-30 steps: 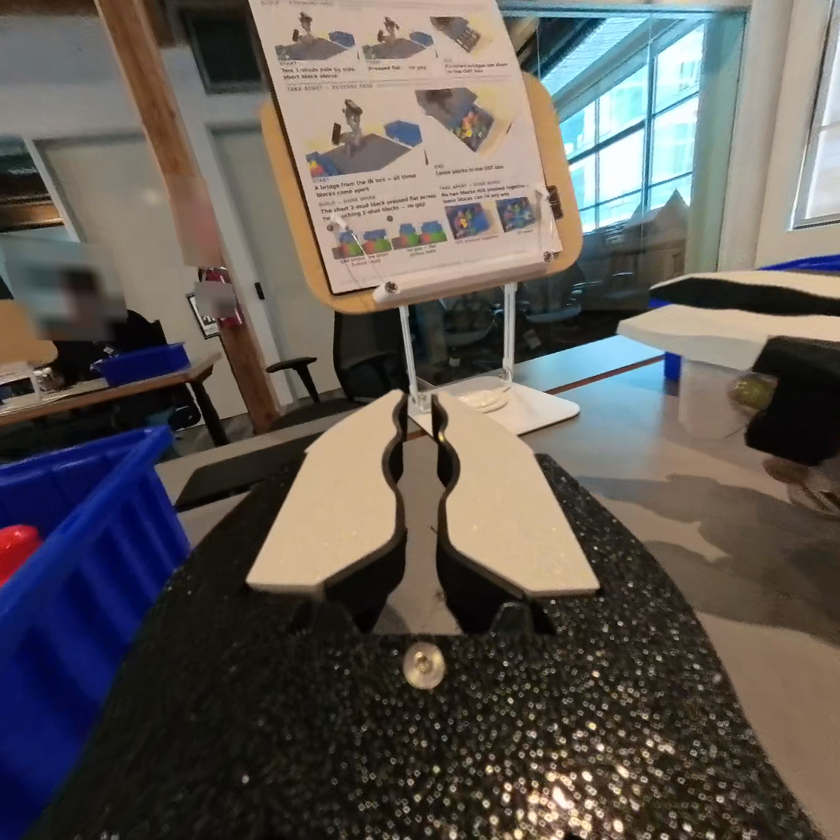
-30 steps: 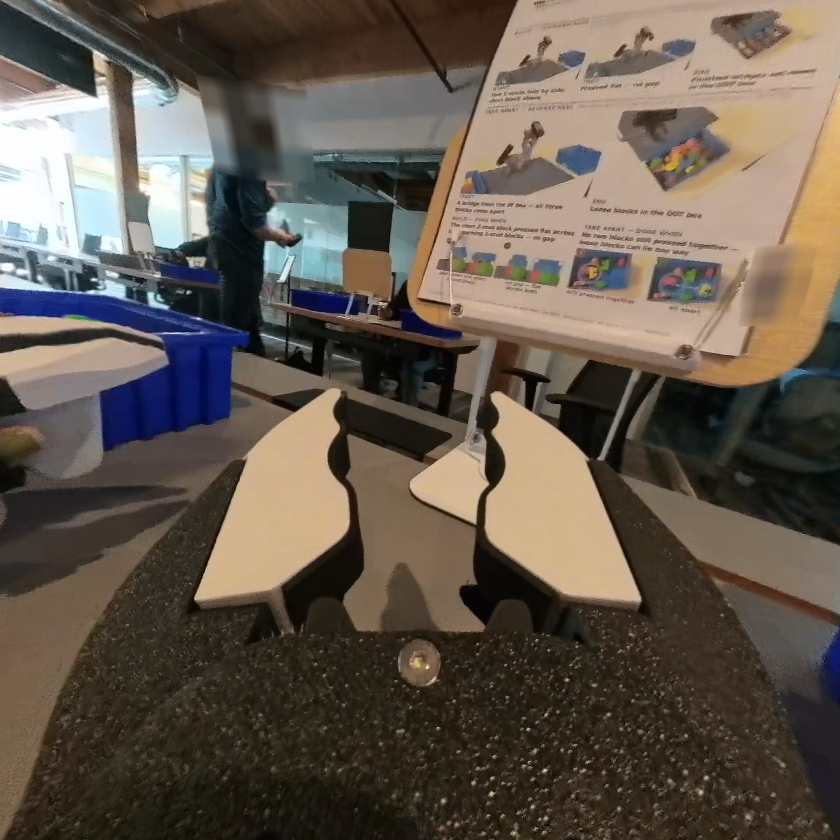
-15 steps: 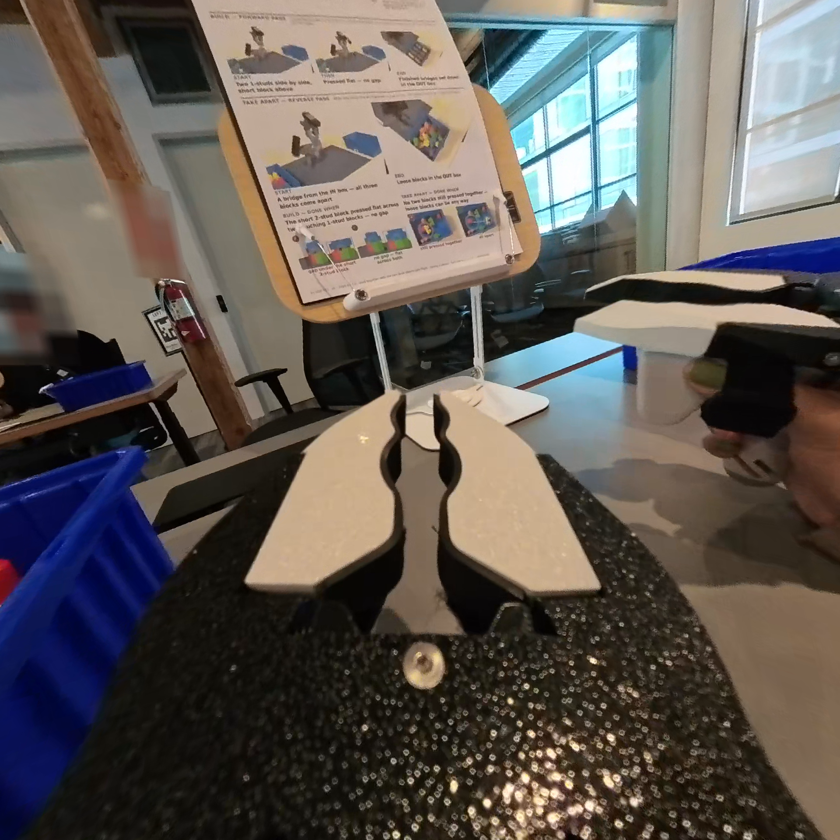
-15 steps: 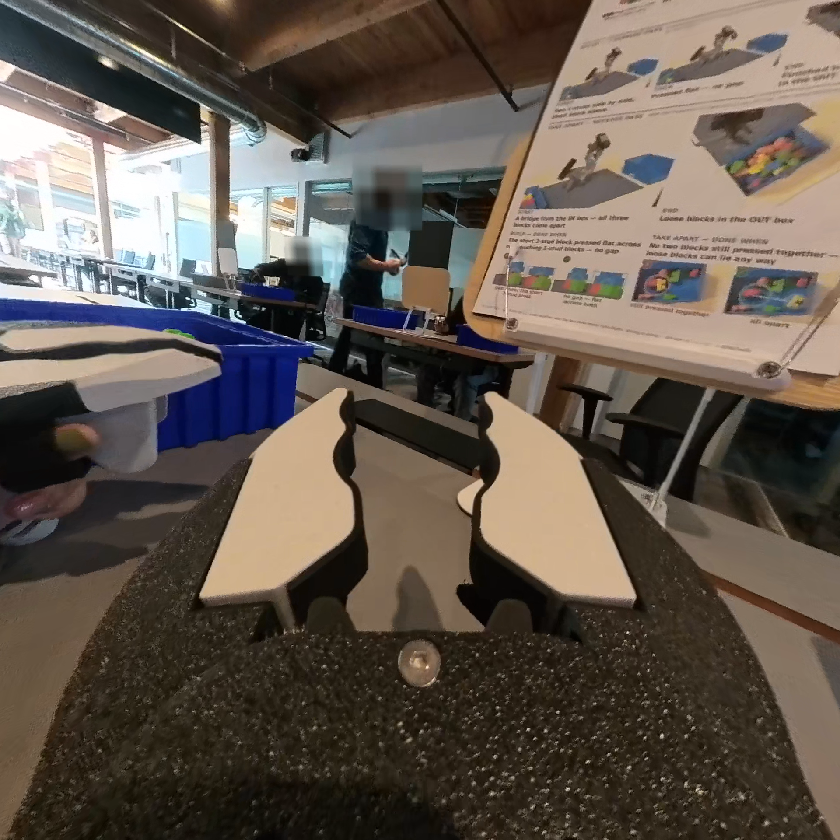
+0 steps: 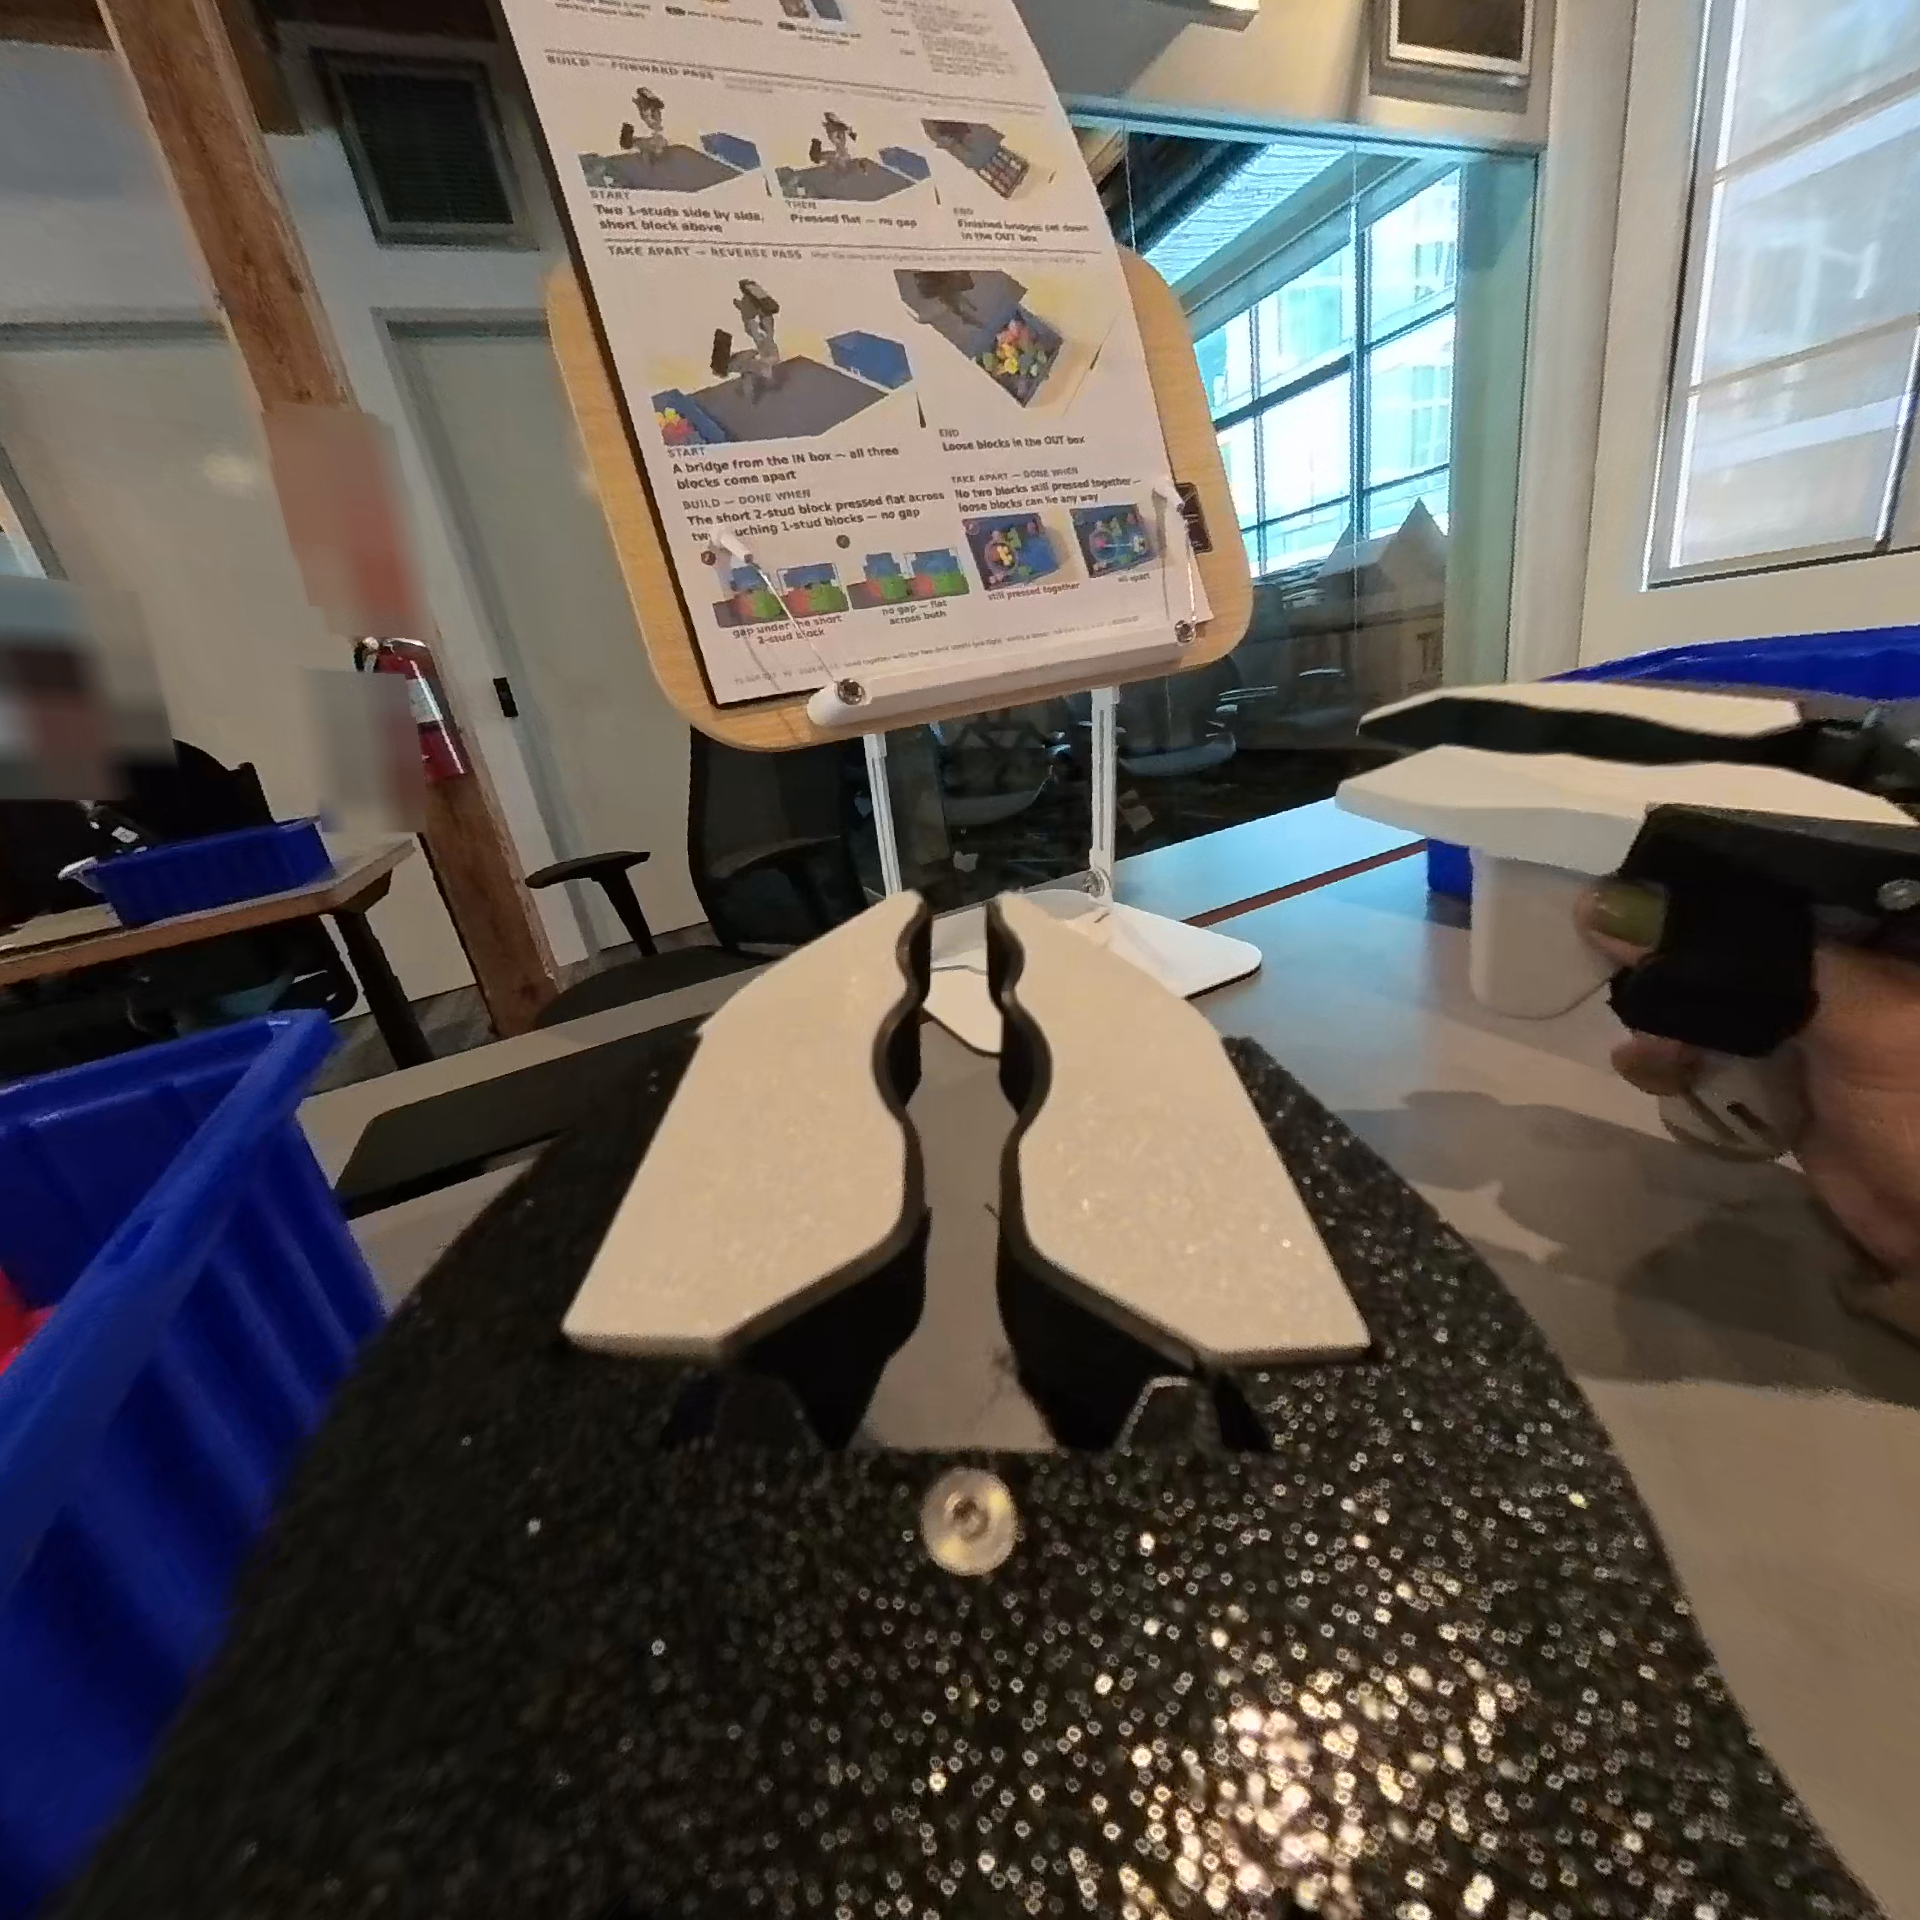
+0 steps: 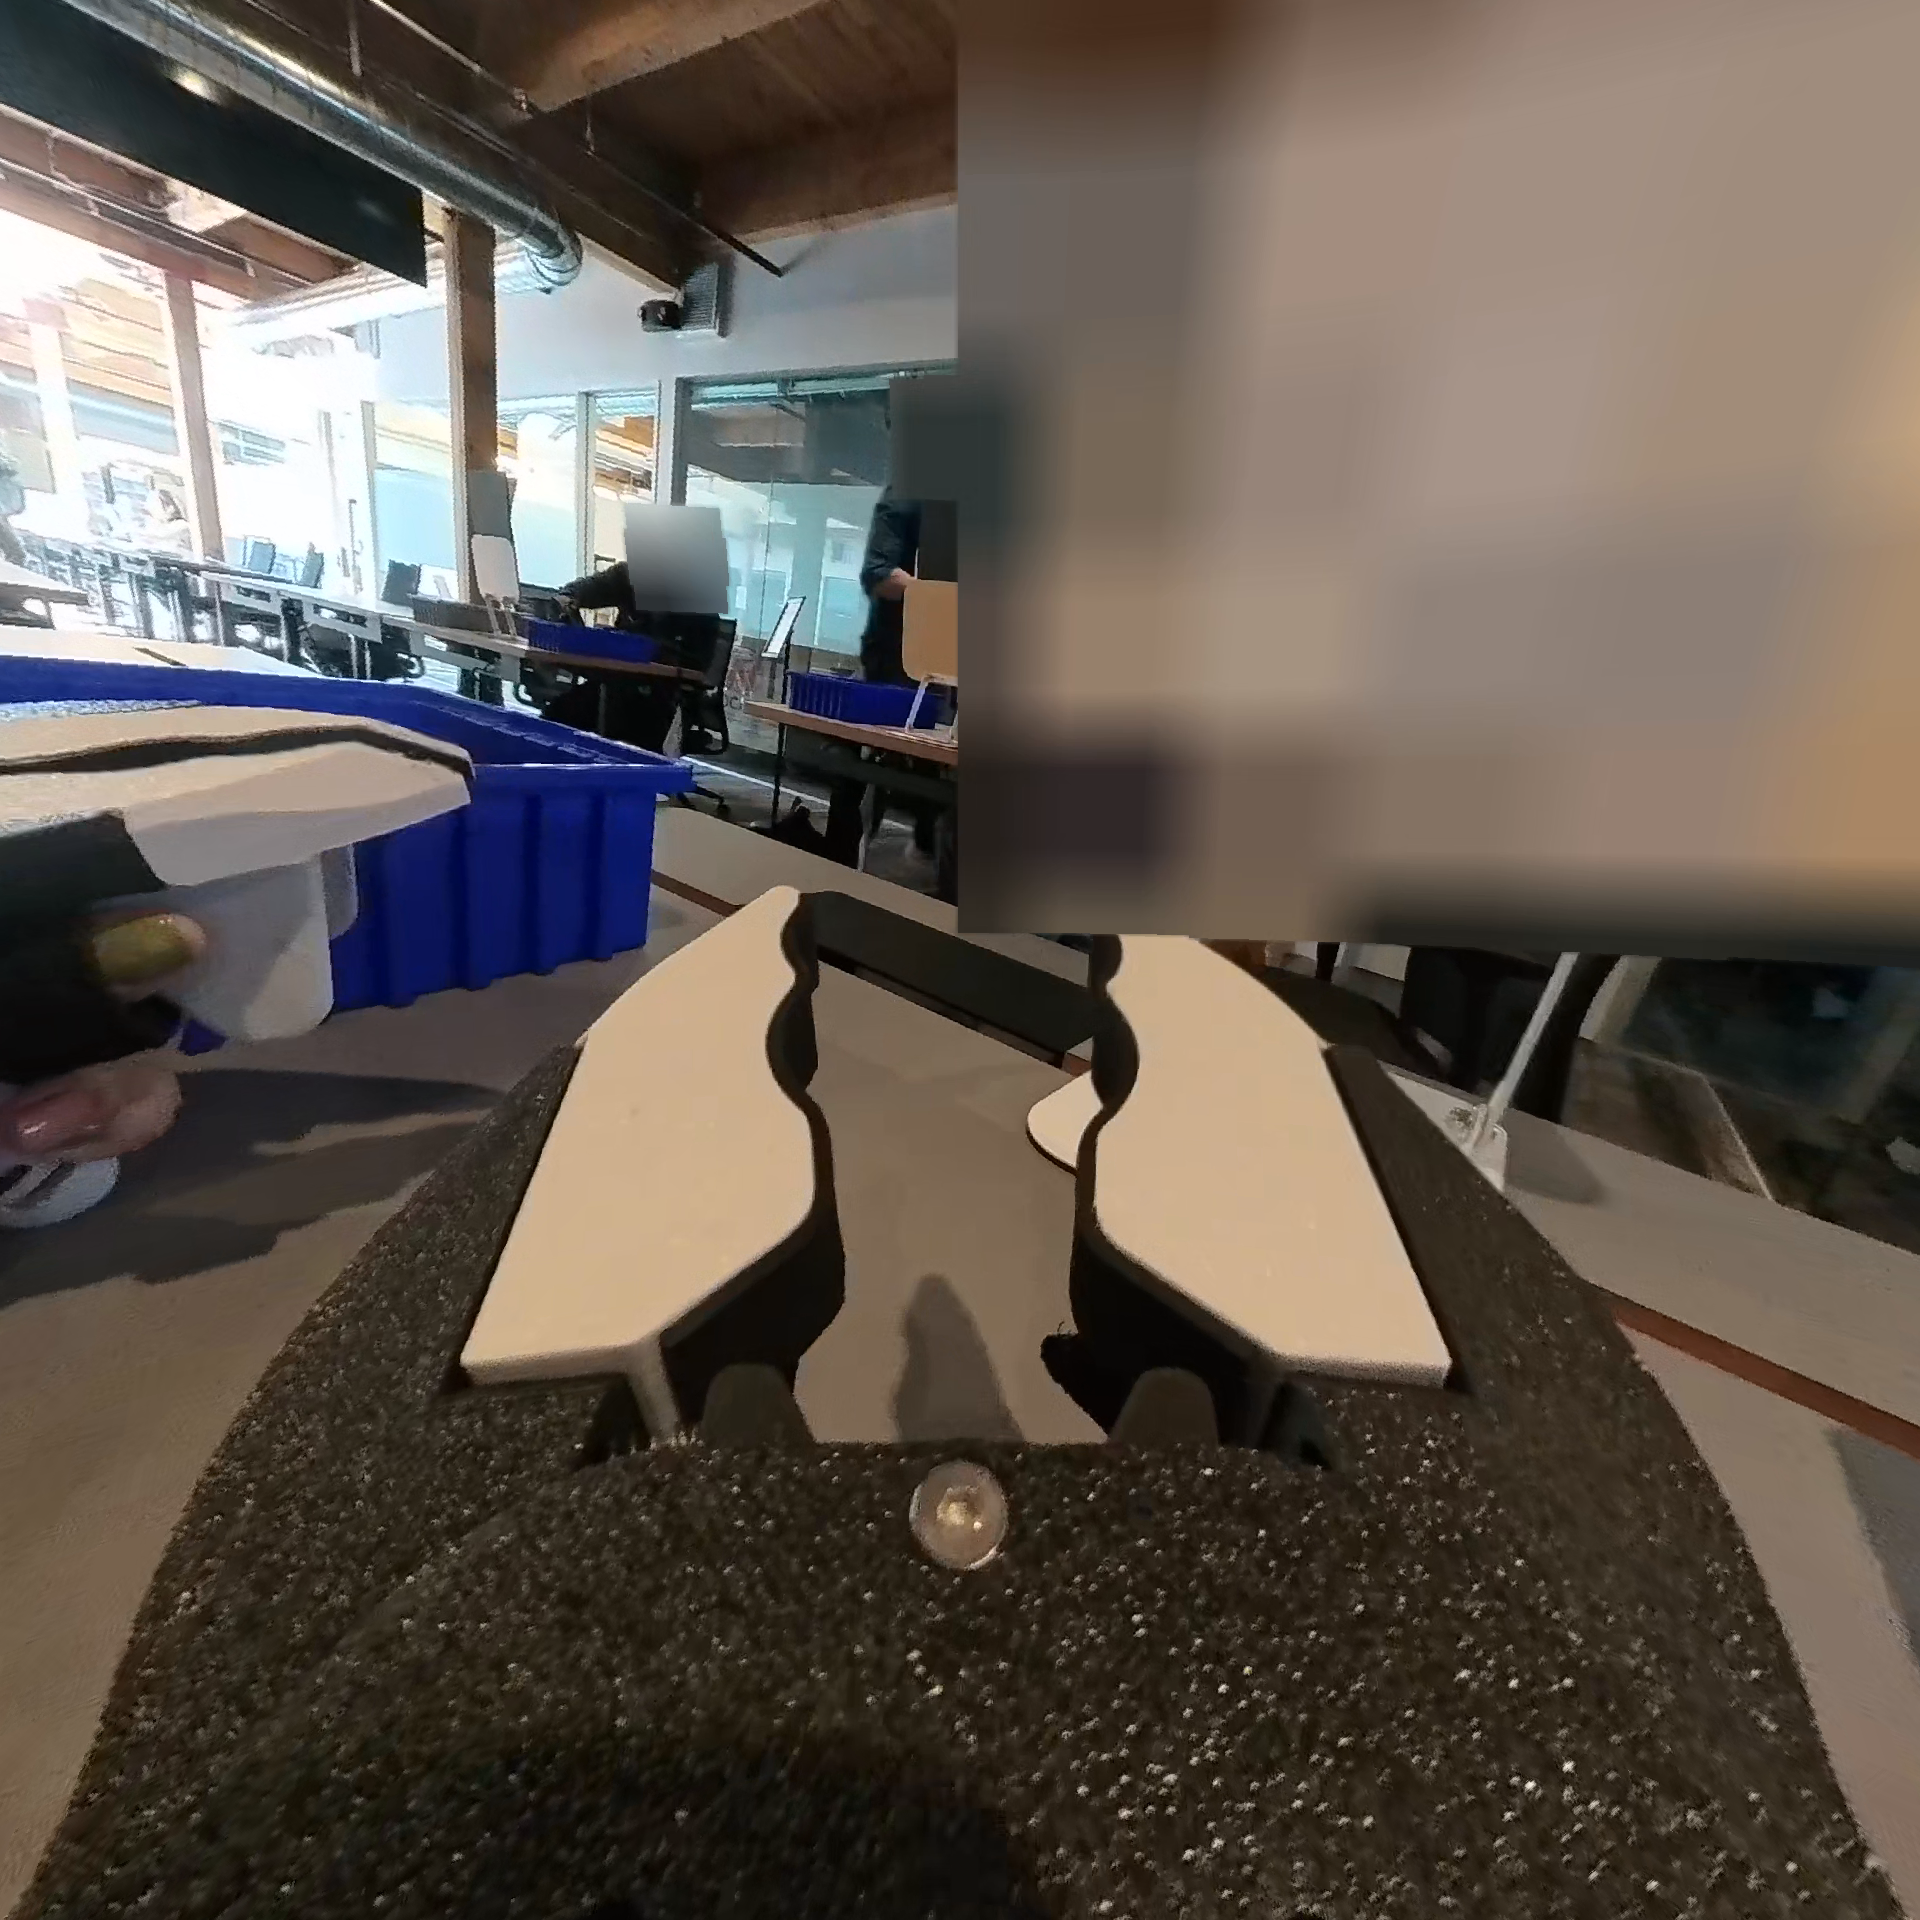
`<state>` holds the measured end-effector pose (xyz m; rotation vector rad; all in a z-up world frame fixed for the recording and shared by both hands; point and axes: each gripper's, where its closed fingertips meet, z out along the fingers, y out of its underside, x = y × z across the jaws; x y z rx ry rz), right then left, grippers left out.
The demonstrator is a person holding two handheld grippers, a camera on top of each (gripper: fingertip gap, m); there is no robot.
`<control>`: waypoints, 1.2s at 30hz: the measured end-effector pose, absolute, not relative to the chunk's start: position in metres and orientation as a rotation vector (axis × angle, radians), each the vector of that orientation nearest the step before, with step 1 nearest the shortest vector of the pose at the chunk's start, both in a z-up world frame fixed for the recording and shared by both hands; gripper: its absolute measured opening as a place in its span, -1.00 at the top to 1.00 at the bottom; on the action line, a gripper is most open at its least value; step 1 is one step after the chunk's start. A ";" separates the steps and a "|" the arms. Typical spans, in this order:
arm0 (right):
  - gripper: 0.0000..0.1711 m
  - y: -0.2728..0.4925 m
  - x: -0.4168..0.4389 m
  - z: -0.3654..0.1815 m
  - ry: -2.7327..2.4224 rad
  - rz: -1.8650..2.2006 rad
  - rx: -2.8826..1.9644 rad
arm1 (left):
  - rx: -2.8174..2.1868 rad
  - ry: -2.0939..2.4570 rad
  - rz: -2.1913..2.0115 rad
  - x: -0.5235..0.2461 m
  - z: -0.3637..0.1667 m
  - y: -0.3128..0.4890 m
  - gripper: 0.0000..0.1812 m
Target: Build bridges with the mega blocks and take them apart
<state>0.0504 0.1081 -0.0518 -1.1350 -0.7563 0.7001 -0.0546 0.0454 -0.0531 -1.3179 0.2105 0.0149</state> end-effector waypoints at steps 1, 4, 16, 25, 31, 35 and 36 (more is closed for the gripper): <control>0.42 0.109 0.049 -0.052 -0.763 0.699 -1.136 | -1.318 0.210 0.009 -0.054 -0.053 0.047 0.90; 0.42 0.110 0.044 -0.054 -0.783 0.693 -1.137 | -1.318 0.209 0.014 -0.056 -0.053 0.049 0.90; 0.43 0.114 0.038 -0.057 -0.804 0.700 -1.145 | -1.330 0.178 0.127 -0.085 -0.050 0.062 0.92; 0.42 0.112 0.036 -0.057 -0.820 0.696 -1.141 | -1.314 0.191 0.181 -0.095 -0.048 0.063 0.92; 0.43 0.111 0.040 -0.057 -0.818 0.687 -1.139 | -1.317 0.234 0.141 -0.076 -0.052 0.063 0.92; 0.43 0.110 0.047 -0.055 -0.797 0.686 -1.138 | -1.316 0.250 0.120 -0.068 -0.053 0.061 0.92; 0.43 0.110 0.048 -0.054 -0.791 0.685 -1.138 | -1.315 0.255 0.119 -0.066 -0.053 0.060 0.92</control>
